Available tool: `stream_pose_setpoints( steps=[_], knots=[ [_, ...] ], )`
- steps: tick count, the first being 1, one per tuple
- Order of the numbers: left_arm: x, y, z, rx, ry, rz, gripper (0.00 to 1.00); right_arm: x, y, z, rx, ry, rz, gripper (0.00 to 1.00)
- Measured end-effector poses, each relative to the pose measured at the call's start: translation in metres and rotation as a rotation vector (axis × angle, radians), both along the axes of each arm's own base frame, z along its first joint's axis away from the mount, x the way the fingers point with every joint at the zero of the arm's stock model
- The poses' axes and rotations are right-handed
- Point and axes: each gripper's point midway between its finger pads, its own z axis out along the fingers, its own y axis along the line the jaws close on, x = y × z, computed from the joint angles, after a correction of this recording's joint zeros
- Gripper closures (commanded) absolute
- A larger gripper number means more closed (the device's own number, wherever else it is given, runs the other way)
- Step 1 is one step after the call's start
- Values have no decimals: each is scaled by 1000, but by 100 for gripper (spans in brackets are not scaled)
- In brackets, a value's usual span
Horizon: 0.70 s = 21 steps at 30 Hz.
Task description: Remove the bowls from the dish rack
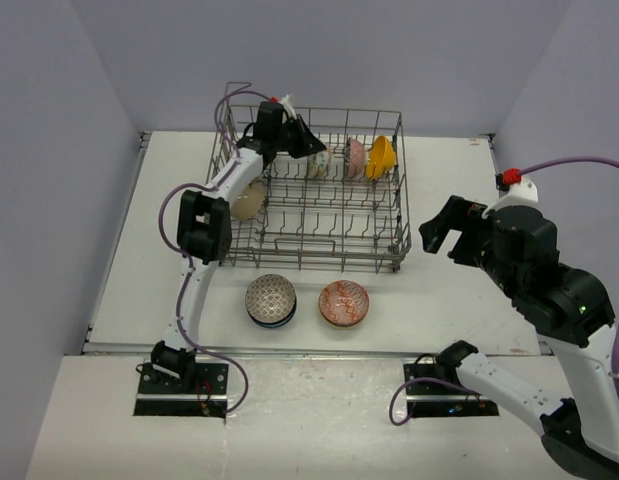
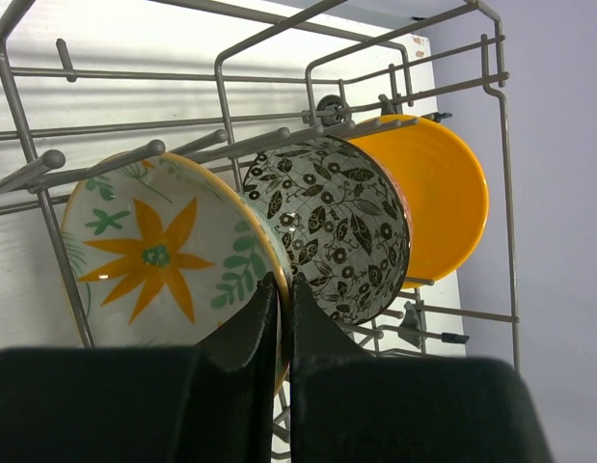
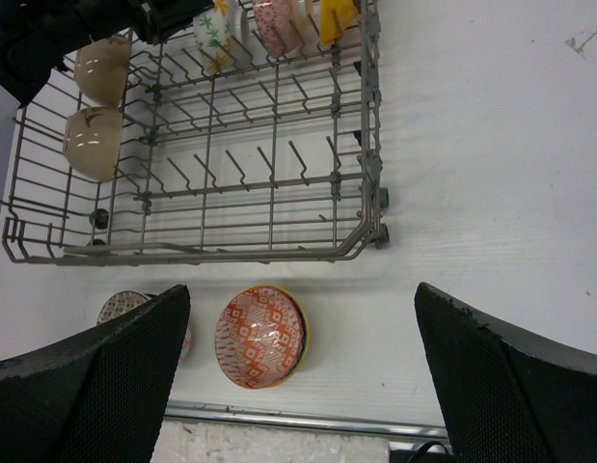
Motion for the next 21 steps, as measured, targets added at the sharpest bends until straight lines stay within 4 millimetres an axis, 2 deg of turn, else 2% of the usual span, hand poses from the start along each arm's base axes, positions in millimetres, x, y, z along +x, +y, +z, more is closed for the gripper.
stream_pose_setpoints(
  steps=[10,15,21],
  knots=[
    [0,3,4,-39,26,16,100,1,0,2,-4,-7,2,1],
    [2,7,12,-87,54,41,100,2,1,4,-2,-16,2,1],
    [2,6,37,-139,52,62,100,3,1,5,1,-22,2,1]
  ],
)
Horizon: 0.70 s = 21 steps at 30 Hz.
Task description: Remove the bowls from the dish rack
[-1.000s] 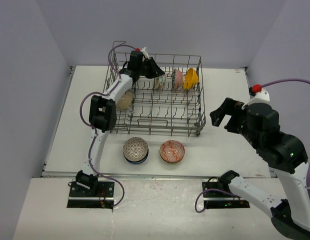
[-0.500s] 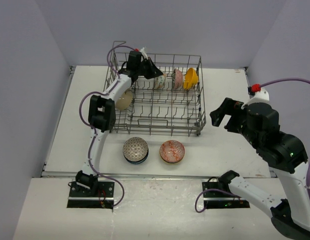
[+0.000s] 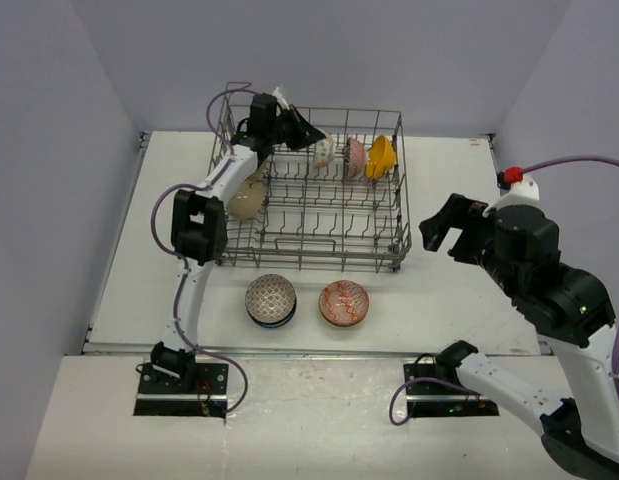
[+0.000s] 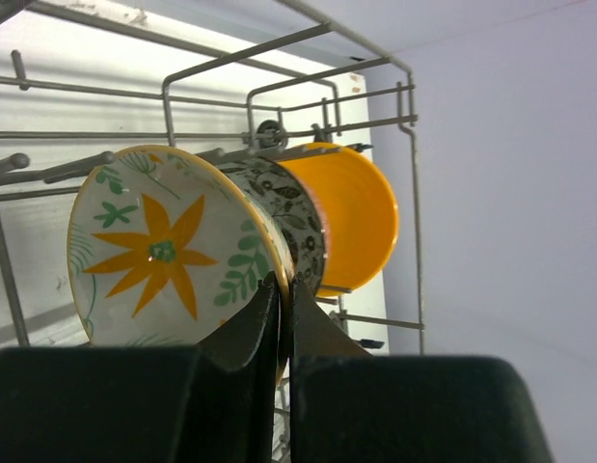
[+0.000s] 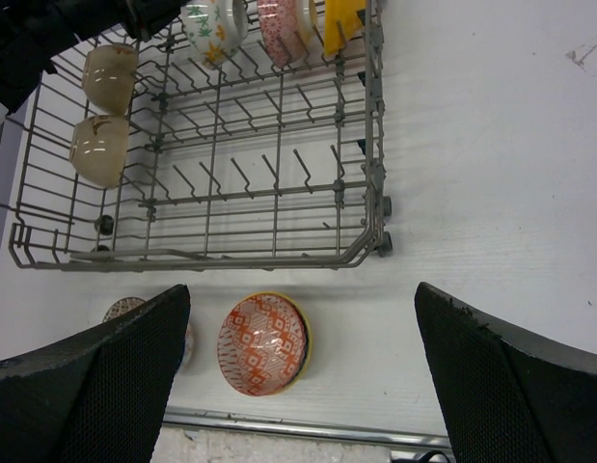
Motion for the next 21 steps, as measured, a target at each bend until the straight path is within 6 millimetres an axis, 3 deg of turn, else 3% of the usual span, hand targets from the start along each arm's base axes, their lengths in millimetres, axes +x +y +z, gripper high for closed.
stream_pose_setpoints(
  steps=[14,18,21],
  knots=[
    [-4,7,108,-116,-198,11,100,-2,-3,3,0,-14,-6,1],
    [-18,6,139,-57,-322,-17,100,-1,-4,3,-4,-15,-11,1],
    [-46,5,164,81,-423,-8,100,2,-5,13,-5,-33,-23,1]
  ],
)
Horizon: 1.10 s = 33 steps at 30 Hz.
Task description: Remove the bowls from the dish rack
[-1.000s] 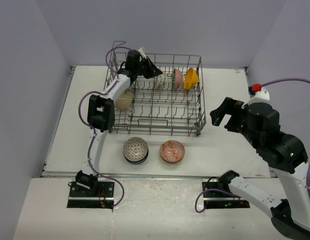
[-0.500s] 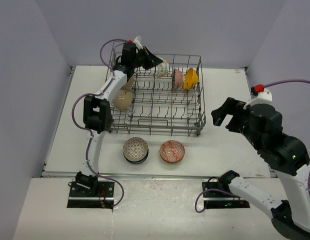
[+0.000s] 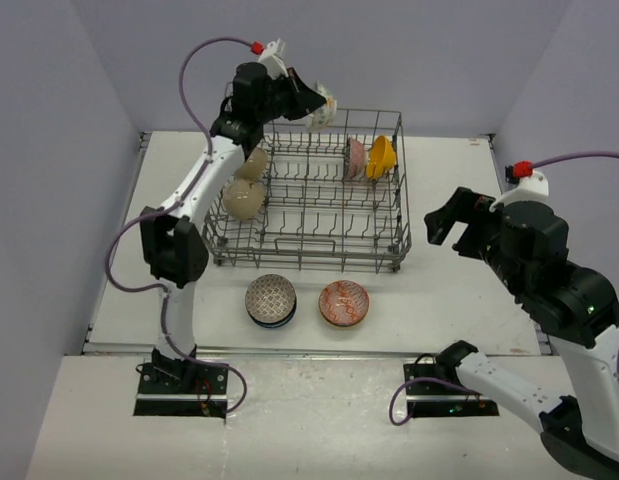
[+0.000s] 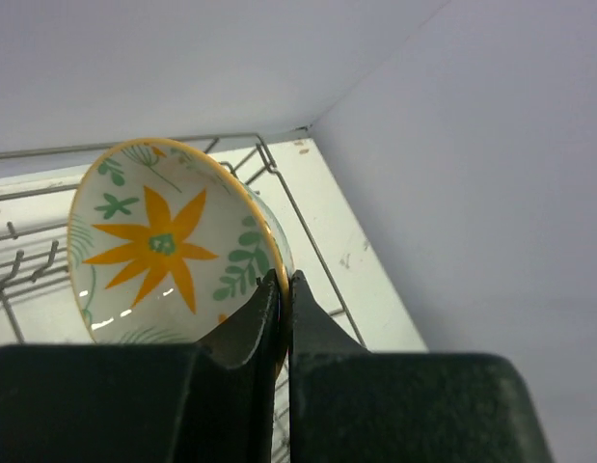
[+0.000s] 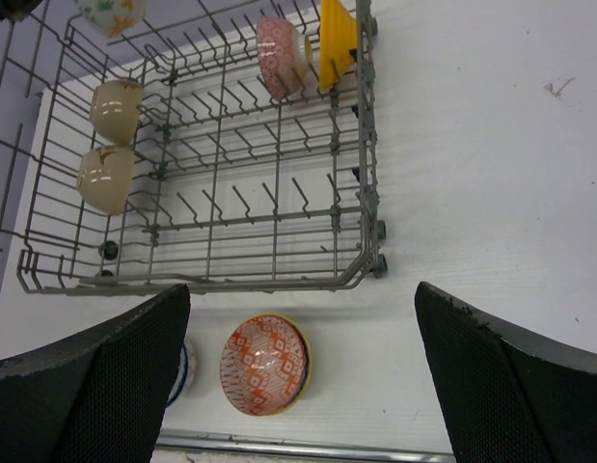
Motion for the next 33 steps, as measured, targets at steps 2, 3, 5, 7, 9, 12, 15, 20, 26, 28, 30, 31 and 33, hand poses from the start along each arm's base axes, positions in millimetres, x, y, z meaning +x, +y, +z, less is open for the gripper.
stream_pose_setpoints(
  steps=[2,3,5,7,9,12,15,20,26,28,30,31,33],
  knots=[
    [-38,-10,21,114,-80,14,100,3,-3,11,-2,-26,-20,1],
    [-66,-19,37,172,-140,13,100,4,-7,17,-2,-40,-37,1],
    [-121,-40,65,237,-240,-19,100,5,-14,26,-5,-68,-76,1],
    [-186,-60,89,278,-332,-79,100,5,-24,35,-10,-95,-121,1],
    [-248,-75,102,311,-396,-150,100,5,-31,41,-15,-115,-157,1],
    [-307,-80,92,404,-426,-197,100,5,-38,43,-28,-126,-193,1],
    [-343,-85,53,568,-387,-221,100,7,-43,44,-53,-129,-213,1],
    [-399,-100,-49,934,-290,-319,100,9,-49,45,-90,-131,-239,1],
    [-461,-104,-148,1188,-233,-458,100,5,-54,48,-84,-148,-249,1],
    [-465,-97,-166,1234,-217,-470,100,1,-55,50,-69,-159,-249,1],
    [-463,-92,-178,1261,-204,-462,100,-5,-58,52,-49,-173,-251,1],
    [-461,-91,-182,1268,-202,-458,100,-8,-59,53,-39,-178,-249,1],
    [-456,-90,-189,1286,-199,-444,100,-13,-59,54,-16,-186,-242,1]
  ],
)
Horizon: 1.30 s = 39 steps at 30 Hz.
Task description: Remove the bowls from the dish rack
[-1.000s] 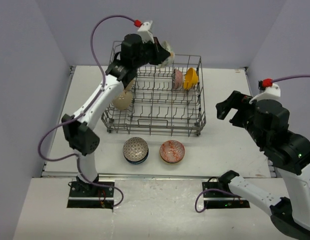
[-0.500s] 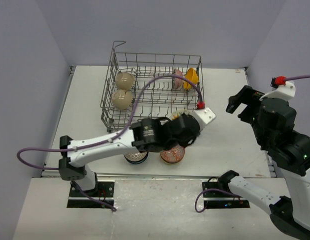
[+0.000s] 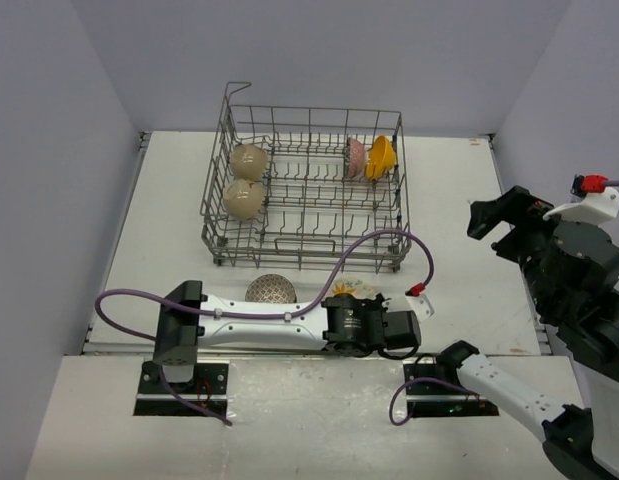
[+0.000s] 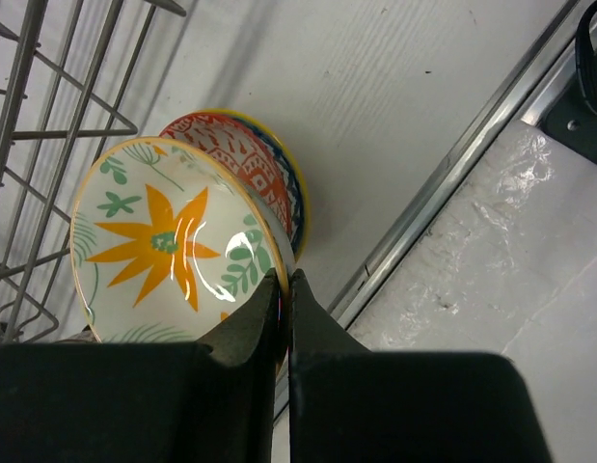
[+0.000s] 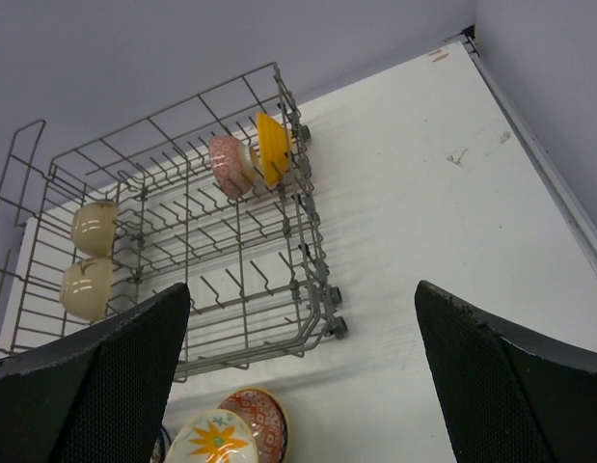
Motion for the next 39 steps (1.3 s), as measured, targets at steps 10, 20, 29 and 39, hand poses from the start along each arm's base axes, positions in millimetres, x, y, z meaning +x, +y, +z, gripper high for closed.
stream_pose_setpoints(
  steps=[10,20,29,39],
  knots=[
    [7,4,-60,86,-33,8,100,-13,-2,1,52,-15,15,1],
    [18,0,-66,84,-78,30,100,-19,-4,-2,67,-9,17,1],
    [35,0,-63,82,-89,53,100,-16,-2,-4,65,1,19,1],
    [41,-3,-62,65,-87,62,100,-15,0,-5,62,7,20,1]
  ],
)
